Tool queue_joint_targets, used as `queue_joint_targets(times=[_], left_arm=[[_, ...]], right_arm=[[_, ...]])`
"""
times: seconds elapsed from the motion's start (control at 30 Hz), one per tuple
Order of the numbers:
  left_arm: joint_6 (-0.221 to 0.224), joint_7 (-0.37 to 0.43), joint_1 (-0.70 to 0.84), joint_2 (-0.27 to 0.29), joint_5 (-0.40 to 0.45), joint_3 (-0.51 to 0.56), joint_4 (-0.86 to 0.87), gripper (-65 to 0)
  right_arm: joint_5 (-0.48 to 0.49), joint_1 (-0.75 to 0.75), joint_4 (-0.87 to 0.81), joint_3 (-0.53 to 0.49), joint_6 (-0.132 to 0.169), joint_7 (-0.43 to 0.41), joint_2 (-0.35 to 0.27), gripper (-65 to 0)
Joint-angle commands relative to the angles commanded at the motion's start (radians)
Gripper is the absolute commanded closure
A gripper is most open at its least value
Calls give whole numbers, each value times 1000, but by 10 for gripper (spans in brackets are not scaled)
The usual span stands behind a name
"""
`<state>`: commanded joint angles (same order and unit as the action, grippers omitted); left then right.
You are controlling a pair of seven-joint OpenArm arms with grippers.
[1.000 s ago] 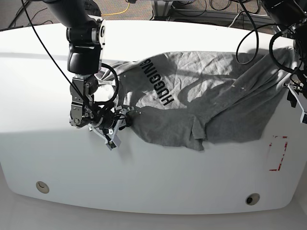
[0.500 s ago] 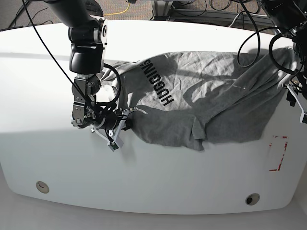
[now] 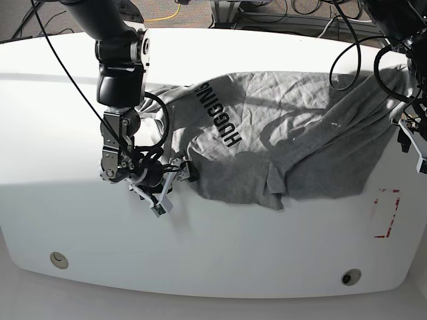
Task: Layout the t-shirt on the table in an organized manner, then fold the t-shirt properly
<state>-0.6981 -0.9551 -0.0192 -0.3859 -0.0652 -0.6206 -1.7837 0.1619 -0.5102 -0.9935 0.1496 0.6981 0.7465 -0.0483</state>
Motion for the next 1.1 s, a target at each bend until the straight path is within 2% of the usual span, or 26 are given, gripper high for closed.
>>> queue_joint_targets(times=[0.13, 0.3, 0.77, 1.1], left_arm=[[0, 0, 0, 0, 0, 0, 0, -392], [0, 2, 0, 0, 0, 0, 0, -392], [0, 2, 0, 0, 0, 0, 2, -392], [0, 2, 0, -2, 0, 0, 2, -392]], right_arm=[[0, -51, 100, 0, 0, -46, 0, -499], [2, -87, 155, 0, 0, -55, 20, -499], [-5, -89, 164, 0, 0, -57, 110, -496], [-8, -84, 164, 2, 0, -68, 109, -496]])
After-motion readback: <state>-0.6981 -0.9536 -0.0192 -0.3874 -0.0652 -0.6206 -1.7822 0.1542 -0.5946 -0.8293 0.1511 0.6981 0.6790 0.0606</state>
